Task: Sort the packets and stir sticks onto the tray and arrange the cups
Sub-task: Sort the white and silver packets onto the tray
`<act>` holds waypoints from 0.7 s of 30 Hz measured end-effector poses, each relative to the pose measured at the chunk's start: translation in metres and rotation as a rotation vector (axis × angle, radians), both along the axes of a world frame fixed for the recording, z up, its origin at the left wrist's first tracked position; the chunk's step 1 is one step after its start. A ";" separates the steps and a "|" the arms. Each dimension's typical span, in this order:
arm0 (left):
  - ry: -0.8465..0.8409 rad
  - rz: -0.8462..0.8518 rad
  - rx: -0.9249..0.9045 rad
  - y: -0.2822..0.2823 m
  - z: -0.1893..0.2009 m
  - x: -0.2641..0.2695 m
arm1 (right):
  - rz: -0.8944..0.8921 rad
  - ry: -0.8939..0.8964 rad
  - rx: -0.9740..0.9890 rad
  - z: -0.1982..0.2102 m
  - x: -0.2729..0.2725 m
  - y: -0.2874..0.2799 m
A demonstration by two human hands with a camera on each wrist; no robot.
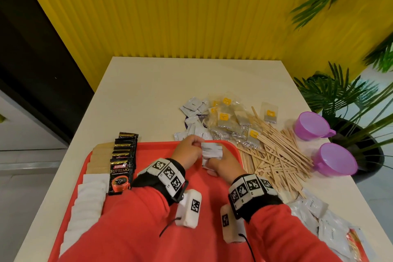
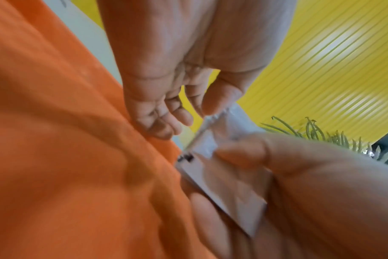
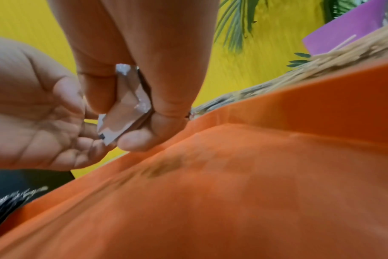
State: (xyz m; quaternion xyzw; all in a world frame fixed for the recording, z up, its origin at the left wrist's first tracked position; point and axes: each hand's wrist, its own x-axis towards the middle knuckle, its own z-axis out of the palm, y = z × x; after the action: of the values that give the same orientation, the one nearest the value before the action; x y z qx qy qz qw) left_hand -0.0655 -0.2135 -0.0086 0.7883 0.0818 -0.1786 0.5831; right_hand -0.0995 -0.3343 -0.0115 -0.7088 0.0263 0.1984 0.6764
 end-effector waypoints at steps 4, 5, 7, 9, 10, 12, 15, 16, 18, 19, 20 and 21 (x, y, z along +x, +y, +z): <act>-0.058 0.128 0.404 0.011 0.001 0.039 | -0.083 0.067 0.026 0.008 0.002 -0.012; -0.040 0.112 0.516 0.012 0.001 0.045 | -0.108 0.080 0.026 0.008 0.001 -0.015; 0.031 0.009 0.713 0.015 -0.001 0.053 | -0.137 0.099 0.038 0.012 -0.002 -0.018; 0.103 -0.106 0.827 0.015 -0.006 0.057 | -0.186 0.136 0.036 0.010 -0.002 -0.022; 0.120 -0.139 0.855 0.014 -0.008 0.057 | -0.229 0.168 0.030 0.009 -0.002 -0.024; 0.131 -0.177 0.886 0.011 -0.013 0.058 | -0.282 0.205 0.029 0.003 -0.003 -0.028; 0.106 -0.226 0.933 0.006 -0.010 0.062 | -0.289 0.216 0.047 0.002 -0.004 -0.032; 0.093 -0.254 0.946 0.005 -0.007 0.063 | -0.302 0.220 0.050 0.003 -0.005 -0.032; 0.075 -0.284 0.919 0.007 -0.003 0.066 | -0.331 0.219 0.073 0.003 -0.006 -0.033; 0.068 -0.282 0.886 0.008 -0.001 0.067 | -0.338 0.214 0.080 0.003 -0.006 -0.034; 0.059 -0.266 0.844 0.009 0.001 0.067 | -0.344 0.213 0.077 0.003 -0.006 -0.034; 0.046 -0.247 0.797 0.012 0.002 0.068 | -0.345 0.207 0.075 0.003 -0.006 -0.035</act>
State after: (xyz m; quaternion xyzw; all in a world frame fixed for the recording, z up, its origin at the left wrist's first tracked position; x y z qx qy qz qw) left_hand 0.0023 -0.2018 -0.0063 0.9520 0.0623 -0.2189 0.2047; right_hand -0.1058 -0.3690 -0.0086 -0.6438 0.2095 0.1523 0.7200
